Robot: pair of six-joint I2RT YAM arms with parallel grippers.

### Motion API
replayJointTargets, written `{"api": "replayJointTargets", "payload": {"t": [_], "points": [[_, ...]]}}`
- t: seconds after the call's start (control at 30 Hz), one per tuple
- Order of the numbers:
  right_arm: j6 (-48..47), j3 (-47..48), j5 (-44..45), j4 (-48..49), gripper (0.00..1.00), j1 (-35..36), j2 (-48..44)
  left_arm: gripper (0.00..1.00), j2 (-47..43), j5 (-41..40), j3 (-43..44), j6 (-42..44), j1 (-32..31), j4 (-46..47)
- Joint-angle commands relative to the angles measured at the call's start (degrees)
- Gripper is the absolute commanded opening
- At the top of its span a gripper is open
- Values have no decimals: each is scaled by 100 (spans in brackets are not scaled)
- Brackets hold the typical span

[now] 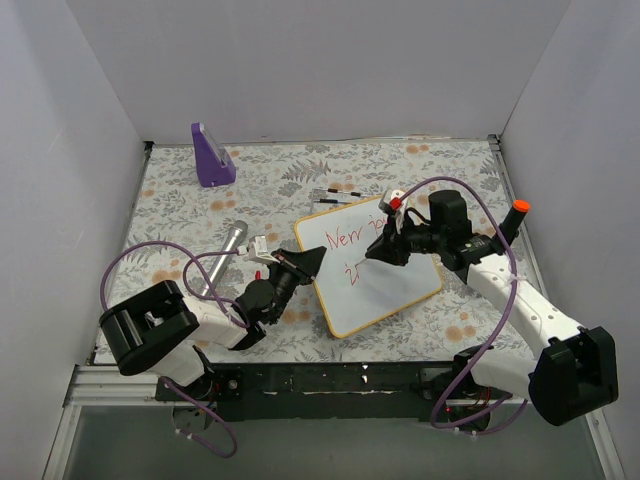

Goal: Write a sentence on the whiteboard
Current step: Write on the whiteboard with the whiteboard marker without the cap.

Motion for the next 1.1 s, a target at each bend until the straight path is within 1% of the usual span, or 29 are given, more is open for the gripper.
{"api": "replayJointTargets", "payload": {"t": [0.0,0.17,0.3,0.47,0.67,0.83,1.07], "points": [[1,189,376,191,1,-131,-23,0,-97,111,34,149,-35,1097],[-60,171,367,94,1,-193,-41,0,-97,111,34,158,-35,1097],[-270,162,140,-99,1,-202,-58,0,-97,120,34,158,-35,1106],[-666,198,-151,-608,1,-202,-58,0,-80,111,34,166,-35,1115],[-930,154,-318,-978,1,-202,-172,0,-80,120,34,158,-26,1115],[-1027,127,-283,-1128,1,-202,-234,0,-80,120,43,166,-35,1106],[-983,276,68,-1119,1,-246,-296,0,-88,146,52,175,-26,1088]]}}
